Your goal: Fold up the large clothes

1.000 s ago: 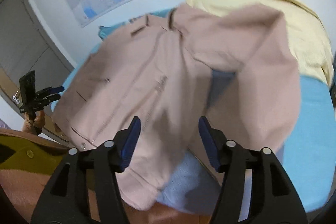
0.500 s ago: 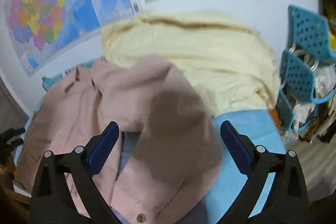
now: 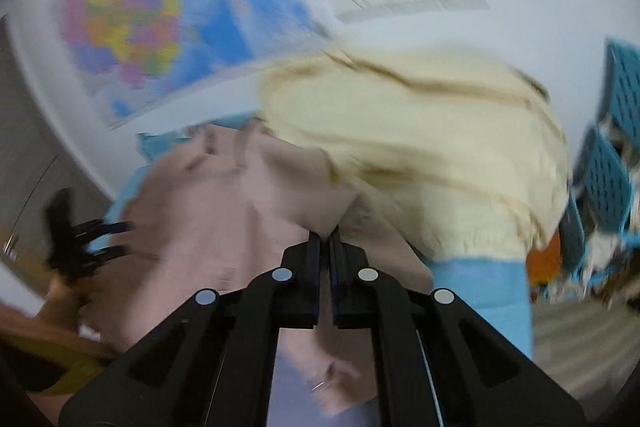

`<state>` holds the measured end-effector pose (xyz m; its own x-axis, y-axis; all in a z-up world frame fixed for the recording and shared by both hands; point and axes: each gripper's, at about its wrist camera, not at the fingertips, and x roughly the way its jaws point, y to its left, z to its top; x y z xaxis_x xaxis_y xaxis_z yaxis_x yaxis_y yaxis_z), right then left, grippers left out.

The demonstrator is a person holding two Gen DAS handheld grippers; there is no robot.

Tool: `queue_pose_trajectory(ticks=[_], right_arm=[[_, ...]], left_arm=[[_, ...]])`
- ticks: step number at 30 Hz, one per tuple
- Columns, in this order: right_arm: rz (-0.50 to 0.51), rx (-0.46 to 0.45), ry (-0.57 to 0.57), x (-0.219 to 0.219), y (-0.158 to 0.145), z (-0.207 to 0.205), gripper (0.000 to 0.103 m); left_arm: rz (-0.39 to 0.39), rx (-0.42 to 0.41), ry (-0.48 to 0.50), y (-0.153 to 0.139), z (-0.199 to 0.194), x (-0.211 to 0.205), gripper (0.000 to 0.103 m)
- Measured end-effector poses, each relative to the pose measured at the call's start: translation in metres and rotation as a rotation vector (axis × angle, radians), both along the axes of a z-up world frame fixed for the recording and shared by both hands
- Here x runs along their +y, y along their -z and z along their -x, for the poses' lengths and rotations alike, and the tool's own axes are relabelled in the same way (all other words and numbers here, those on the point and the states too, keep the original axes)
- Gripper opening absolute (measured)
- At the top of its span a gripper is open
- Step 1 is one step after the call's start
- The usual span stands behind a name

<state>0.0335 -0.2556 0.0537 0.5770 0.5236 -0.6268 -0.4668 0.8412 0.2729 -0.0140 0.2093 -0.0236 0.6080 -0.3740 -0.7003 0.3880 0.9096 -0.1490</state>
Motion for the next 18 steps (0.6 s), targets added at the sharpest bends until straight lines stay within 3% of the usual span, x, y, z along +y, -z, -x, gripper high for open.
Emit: queue_pose_trajectory(ticks=[2,5,13,15,16,17,18], right_arm=[[-0.006,-0.026,-0.074,0.014,-0.032,0.016,0.004],[0.017,-0.016,-0.176,0.05,-0.054,0.026,0.004],[-0.072,0.192,-0.467,0.176,-0.04,0.023,0.009],[-0.077,0.263,-0.506,0.202,-0.027,0.017,0.021],[-0.083,0.326,-0.533,0.217,-0.016,0.012,0.049],[-0.067,0.332,-0.533,0.224,-0.01,0.01,0.062],[-0.025,0.309,-0.518,0.231,-0.006,0.008,0.062]], left_arm=[[0.015,-0.008,0.018,-0.003,-0.004,-0.002,0.069],[0.03,-0.019,0.047,-0.007,-0.011,-0.008,0.07],[0.108,-0.058,0.138,-0.023,-0.013,-0.014,0.071],[0.141,-0.069,0.139,-0.024,-0.009,-0.004,0.074],[0.145,-0.076,0.126,-0.024,-0.007,0.002,0.074],[0.148,-0.076,0.116,-0.023,-0.005,0.008,0.074],[0.154,-0.067,0.104,-0.021,-0.004,0.015,0.074]])
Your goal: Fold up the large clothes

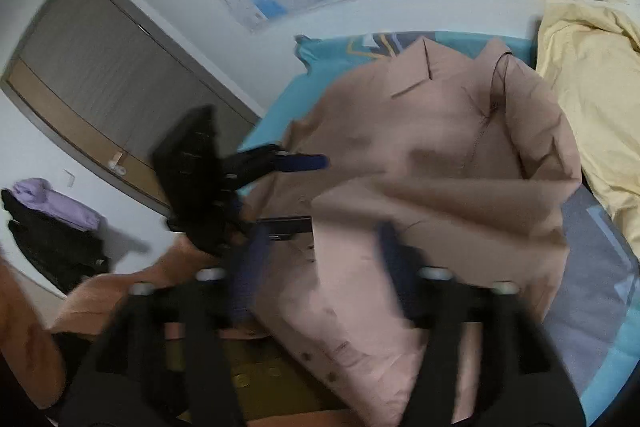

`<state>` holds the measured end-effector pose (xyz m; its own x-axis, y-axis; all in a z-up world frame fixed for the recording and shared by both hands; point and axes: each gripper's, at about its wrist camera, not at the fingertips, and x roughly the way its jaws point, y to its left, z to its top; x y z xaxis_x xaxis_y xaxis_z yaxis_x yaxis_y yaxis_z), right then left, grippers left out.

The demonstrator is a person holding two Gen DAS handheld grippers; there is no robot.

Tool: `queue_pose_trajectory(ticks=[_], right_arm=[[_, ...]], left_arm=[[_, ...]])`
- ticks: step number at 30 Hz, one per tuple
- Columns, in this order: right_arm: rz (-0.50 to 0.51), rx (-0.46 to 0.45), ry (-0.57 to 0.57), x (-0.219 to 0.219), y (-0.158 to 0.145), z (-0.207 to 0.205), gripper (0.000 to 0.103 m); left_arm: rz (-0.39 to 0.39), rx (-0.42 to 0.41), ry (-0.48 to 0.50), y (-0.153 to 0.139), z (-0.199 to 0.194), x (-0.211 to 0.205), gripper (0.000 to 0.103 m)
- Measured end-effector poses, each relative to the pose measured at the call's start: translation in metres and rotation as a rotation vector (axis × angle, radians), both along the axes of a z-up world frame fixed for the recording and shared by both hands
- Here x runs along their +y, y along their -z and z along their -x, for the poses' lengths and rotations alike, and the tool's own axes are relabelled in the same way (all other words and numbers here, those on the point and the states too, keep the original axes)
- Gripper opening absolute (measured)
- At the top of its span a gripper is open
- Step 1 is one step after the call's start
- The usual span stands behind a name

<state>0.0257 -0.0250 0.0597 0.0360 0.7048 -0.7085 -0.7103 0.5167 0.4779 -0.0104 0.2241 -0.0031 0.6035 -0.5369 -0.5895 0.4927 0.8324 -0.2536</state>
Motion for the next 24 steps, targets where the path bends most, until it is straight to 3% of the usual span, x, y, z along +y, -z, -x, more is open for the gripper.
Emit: queue_pose_trajectory(ticks=[3,6,10,16,17,18,19,20,21,22,24], right_arm=[[0.003,-0.01,0.014,-0.004,0.003,-0.01,0.066],[-0.075,-0.015,0.082,-0.029,-0.002,-0.028,0.068],[0.016,-0.212,0.268,-0.051,0.004,-0.058,0.077],[0.105,-0.078,0.378,-0.045,0.071,-0.128,0.071],[0.106,-0.055,0.376,-0.042,0.078,-0.136,0.065],[0.12,-0.04,0.368,-0.036,0.085,-0.142,0.056],[0.13,-0.028,0.365,-0.033,0.09,-0.148,0.031],[0.148,-0.016,0.359,-0.031,0.095,-0.154,0.014],[0.179,-0.041,0.365,-0.032,0.093,-0.156,0.003],[0.191,-0.075,0.386,-0.034,0.088,-0.158,0.003],[0.192,-0.129,0.413,-0.048,0.072,-0.163,0.003]], left_arm=[[0.003,0.04,-0.024,0.01,0.004,0.015,0.074],[0.017,0.074,-0.016,0.019,0.005,0.02,0.074],[0.066,0.13,0.048,0.028,-0.002,0.008,0.082],[0.056,0.252,0.174,0.046,-0.015,-0.035,0.089],[0.035,0.267,0.185,0.051,-0.015,-0.042,0.087],[0.003,0.276,0.199,0.056,-0.016,-0.051,0.08],[-0.015,0.276,0.202,0.059,-0.016,-0.055,0.056],[-0.04,0.284,0.203,0.063,-0.017,-0.059,0.042],[-0.063,0.308,0.202,0.067,-0.021,-0.062,0.016],[-0.045,0.316,0.224,0.067,-0.024,-0.06,0.005],[-0.042,0.271,0.192,0.057,-0.027,-0.046,0.005]])
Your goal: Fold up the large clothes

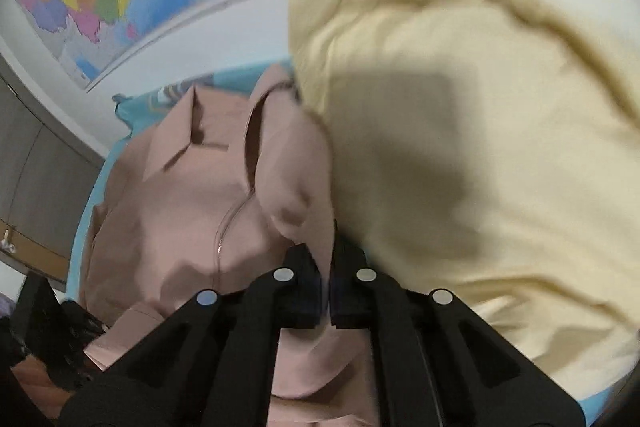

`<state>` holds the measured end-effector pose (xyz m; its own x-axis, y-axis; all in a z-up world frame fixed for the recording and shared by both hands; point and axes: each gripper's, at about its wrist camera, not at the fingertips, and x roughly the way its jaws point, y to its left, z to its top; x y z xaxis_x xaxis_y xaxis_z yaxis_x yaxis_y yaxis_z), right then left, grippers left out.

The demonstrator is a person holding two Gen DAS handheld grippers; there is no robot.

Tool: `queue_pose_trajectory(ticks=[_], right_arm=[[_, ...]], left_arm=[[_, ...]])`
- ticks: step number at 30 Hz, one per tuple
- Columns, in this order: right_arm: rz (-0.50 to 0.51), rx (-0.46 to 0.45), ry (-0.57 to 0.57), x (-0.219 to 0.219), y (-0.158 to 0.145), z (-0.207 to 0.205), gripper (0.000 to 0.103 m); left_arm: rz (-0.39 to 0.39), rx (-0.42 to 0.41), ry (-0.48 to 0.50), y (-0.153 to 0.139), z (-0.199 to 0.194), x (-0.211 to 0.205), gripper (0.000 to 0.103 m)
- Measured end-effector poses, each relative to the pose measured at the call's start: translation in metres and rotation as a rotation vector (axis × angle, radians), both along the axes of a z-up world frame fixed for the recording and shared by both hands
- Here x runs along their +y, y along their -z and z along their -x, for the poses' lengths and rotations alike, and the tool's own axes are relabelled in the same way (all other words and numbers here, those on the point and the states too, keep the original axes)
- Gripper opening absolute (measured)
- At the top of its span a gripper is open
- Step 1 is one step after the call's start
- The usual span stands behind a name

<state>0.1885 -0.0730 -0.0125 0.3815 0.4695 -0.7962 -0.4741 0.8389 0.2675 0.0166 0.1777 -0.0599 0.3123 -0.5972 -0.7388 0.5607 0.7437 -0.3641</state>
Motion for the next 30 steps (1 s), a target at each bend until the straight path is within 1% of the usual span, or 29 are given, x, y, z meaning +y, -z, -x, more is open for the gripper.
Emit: queue_pose_trajectory(ticks=[2,4,5,6,7,8,9,10,12,13,15,16,17,18,19,20,21,22,23,24,25,26,28,29,30], right_arm=[[-0.005,-0.047,0.048,-0.021,-0.019,-0.005,0.002],[-0.01,-0.055,0.094,-0.034,-0.022,-0.015,0.003],[-0.01,-0.045,0.112,-0.04,-0.018,-0.019,0.003],[0.001,-0.044,0.118,-0.039,-0.014,-0.021,0.003],[0.016,-0.044,0.129,-0.037,-0.008,-0.023,0.003],[0.026,-0.036,0.136,-0.036,0.0,-0.025,0.004],[0.027,-0.033,0.148,-0.036,0.006,-0.026,0.005],[0.02,-0.029,0.163,-0.039,0.012,-0.029,0.007],[-0.003,-0.01,0.191,-0.044,0.019,-0.033,0.009],[-0.019,-0.007,0.194,-0.048,0.022,-0.035,0.009],[-0.033,-0.007,0.202,-0.053,0.023,-0.033,0.012],[-0.038,-0.012,0.212,-0.056,0.022,-0.03,0.017],[-0.038,-0.02,0.223,-0.057,0.02,-0.027,0.028],[-0.029,-0.046,0.236,-0.059,0.014,-0.021,0.03],[-0.016,-0.102,0.228,-0.058,0.004,-0.008,0.032],[-0.016,-0.139,0.216,-0.056,-0.005,0.002,0.043],[-0.022,-0.182,0.2,-0.054,-0.014,0.015,0.052],[-0.031,-0.214,0.18,-0.051,-0.021,0.026,0.064],[-0.041,-0.263,0.135,-0.044,-0.03,0.042,0.067],[-0.051,-0.291,0.083,-0.037,-0.035,0.056,0.071],[-0.059,-0.303,0.0,-0.023,-0.038,0.071,0.072],[-0.061,-0.303,-0.061,-0.01,-0.037,0.079,0.073],[-0.052,-0.292,-0.196,0.021,-0.03,0.095,0.075],[-0.023,-0.29,-0.268,0.042,-0.022,0.103,0.075],[0.009,-0.288,-0.325,0.058,-0.014,0.108,0.075]], left_arm=[[-0.037,-0.042,-0.038,-0.011,-0.005,0.014,0.004],[-0.066,-0.083,-0.104,-0.024,-0.014,0.039,0.004],[-0.097,-0.101,-0.154,-0.03,-0.021,0.052,0.005],[-0.14,-0.123,-0.202,-0.035,-0.027,0.064,0.005],[-0.17,-0.136,-0.232,-0.036,-0.031,0.072,0.008],[-0.234,-0.156,-0.278,-0.037,-0.036,0.078,0.011],[-0.304,-0.172,-0.33,-0.037,-0.041,0.084,0.017],[-0.318,-0.172,-0.334,-0.037,-0.04,0.085,0.028],[-0.309,-0.177,-0.307,-0.036,-0.035,0.087,0.039],[-0.298,-0.174,-0.295,-0.037,-0.033,0.088,0.05],[-0.248,-0.151,-0.239,-0.033,-0.025,0.087,0.056],[-0.236,-0.149,-0.225,-0.032,-0.022,0.089,0.058],[-0.228,-0.154,-0.207,-0.031,-0.014,0.088,0.059],[-0.229,-0.17,-0.189,-0.031,-0.005,0.084,0.065],[-0.234,-0.18,-0.182,-0.029,-0.004,0.08,0.072],[-0.247,-0.186,-0.173,-0.024,-0.002,0.076,0.074],[-0.276,-0.178,-0.165,-0.018,-0.001,0.072,0.074],[-0.306,-0.161,-0.171,-0.011,-0.005,0.066,0.074],[-0.329,-0.146,-0.182,-0.008,-0.009,0.065,0.074],[-0.355,-0.128,-0.204,-0.002,-0.015,0.067,0.074],[-0.361,-0.119,-0.225,0.0,-0.019,0.069,0.073],[-0.354,-0.116,-0.239,0.0,-0.022,0.074,0.073],[-0.306,-0.12,-0.256,-0.004,-0.023,0.085,0.073],[-0.286,-0.123,-0.254,-0.005,-0.023,0.087,0.073],[-0.268,-0.109,-0.239,-0.004,-0.023,0.089,0.073]])
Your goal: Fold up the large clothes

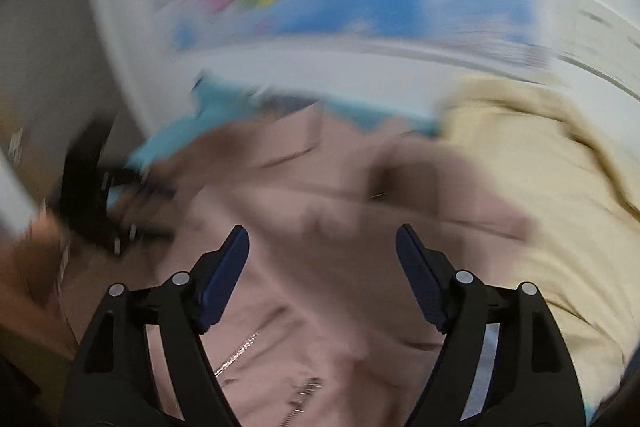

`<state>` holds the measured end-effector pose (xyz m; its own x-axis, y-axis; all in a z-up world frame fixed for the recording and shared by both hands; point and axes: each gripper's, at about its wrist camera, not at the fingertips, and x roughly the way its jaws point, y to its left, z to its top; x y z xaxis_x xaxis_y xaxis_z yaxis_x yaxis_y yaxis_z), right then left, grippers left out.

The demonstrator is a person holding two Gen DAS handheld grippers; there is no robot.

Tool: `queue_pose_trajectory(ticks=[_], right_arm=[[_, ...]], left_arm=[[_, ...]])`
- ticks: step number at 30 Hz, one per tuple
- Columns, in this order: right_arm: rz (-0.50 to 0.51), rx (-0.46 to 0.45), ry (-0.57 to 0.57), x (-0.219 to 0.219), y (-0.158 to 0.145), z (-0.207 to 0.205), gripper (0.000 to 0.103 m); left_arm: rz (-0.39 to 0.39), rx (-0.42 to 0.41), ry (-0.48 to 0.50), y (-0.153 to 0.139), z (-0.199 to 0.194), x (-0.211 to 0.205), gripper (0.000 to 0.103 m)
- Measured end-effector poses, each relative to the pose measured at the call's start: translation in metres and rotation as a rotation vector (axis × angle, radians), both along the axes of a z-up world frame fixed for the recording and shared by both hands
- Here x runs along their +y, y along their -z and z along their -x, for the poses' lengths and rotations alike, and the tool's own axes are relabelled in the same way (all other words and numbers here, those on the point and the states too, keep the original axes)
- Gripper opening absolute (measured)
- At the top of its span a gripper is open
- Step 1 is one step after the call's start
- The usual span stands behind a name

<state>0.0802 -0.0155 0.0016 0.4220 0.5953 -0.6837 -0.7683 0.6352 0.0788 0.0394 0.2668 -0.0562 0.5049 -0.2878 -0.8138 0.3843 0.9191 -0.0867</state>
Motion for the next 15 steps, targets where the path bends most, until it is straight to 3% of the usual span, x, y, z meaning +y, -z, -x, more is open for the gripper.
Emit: queue_pose_trajectory(ticks=[2,3,4,5,6,7,10,12,15], right_arm=[[0.11,-0.035,-0.098,0.036,0.022,0.009,0.075],[0.158,-0.046,-0.12,0.049,0.034,0.01,0.074],[0.191,-0.036,-0.136,0.061,0.044,0.006,0.061],[0.194,-0.016,-0.14,0.067,0.051,0.003,0.034],[0.19,0.02,-0.139,0.071,0.056,-0.005,0.015],[0.179,0.044,-0.137,0.071,0.057,-0.009,0.003],[0.069,0.01,-0.096,0.048,0.031,-0.017,0.002],[-0.002,-0.002,-0.085,0.027,0.011,-0.013,0.002],[-0.035,-0.038,-0.071,-0.002,-0.008,0.001,0.003]], left_arm=[[-0.018,0.033,0.014,0.006,0.001,-0.001,0.072],[-0.041,0.05,0.015,0.011,0.0,-0.002,0.067],[-0.066,0.079,0.022,0.017,-0.001,-0.006,0.064],[-0.078,0.094,0.03,0.019,-0.001,-0.009,0.064],[-0.086,0.094,0.034,0.019,-0.002,-0.01,0.062],[-0.107,0.081,0.044,0.016,-0.002,-0.013,0.05],[-0.164,0.015,0.026,-0.003,-0.006,-0.015,0.018],[-0.233,-0.133,0.007,-0.03,-0.008,-0.014,0.014],[-0.31,-0.291,-0.05,-0.061,-0.012,-0.015,0.013]])
